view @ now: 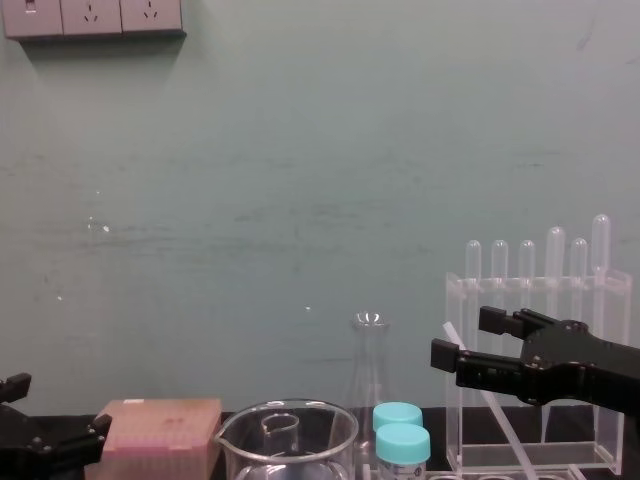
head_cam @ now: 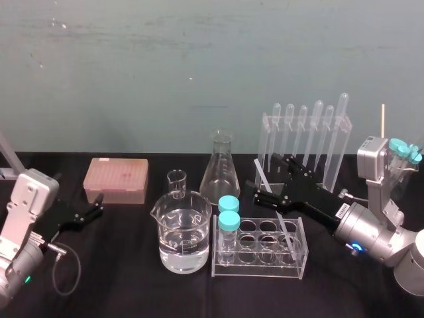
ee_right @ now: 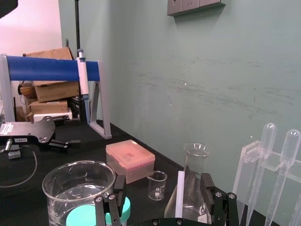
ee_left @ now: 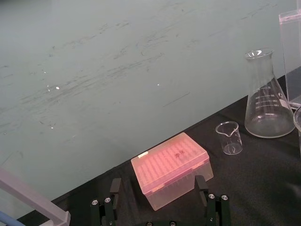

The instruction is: Pick up the stirring rod with one hand, then place it down.

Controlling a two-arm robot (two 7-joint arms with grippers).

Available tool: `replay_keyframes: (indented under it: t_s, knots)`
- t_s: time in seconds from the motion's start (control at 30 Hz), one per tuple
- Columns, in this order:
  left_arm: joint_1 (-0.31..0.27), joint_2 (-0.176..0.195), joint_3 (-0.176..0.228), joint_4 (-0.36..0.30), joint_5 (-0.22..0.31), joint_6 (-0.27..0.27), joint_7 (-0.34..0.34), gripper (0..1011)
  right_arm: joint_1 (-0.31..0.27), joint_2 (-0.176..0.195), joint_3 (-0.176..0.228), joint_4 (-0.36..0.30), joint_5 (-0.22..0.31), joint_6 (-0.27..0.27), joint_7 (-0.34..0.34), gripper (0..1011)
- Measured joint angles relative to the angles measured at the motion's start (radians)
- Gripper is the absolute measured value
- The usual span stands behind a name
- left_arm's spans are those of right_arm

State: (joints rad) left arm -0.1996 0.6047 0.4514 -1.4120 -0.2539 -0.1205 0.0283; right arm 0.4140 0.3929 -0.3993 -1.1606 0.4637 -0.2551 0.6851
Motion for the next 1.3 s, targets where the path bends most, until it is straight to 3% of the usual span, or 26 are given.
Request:
replay_keyframes:
  t_s: [0.47,0.7,0.87,1.07,1.3]
  knots:
    - [0.000,0.000,0.000,0.000,0.000,0.000,0.000,1000,-0.001,0.000,0.000,-0.001,-0.001,0.000,-0.002,1003]
    - [0.000,0.000,0.000,0.000,0.000,0.000,0.000,1000,-0.057,0.009,0.056,-0.098,-0.038,-0.004,-0.139,1003]
    - [0.000,0.000,0.000,0.000,0.000,0.000,0.000,1000,-0.105,0.015,0.105,-0.149,-0.055,0.068,-0.240,1003]
    - [0.000,0.000,0.000,0.000,0.000,0.000,0.000,1000,-0.140,0.023,0.130,-0.157,-0.065,0.176,-0.293,1003]
    - [0.000,0.000,0.000,0.000,0.000,0.000,0.000,1000,-0.146,0.026,0.138,-0.150,-0.066,0.202,-0.291,1003]
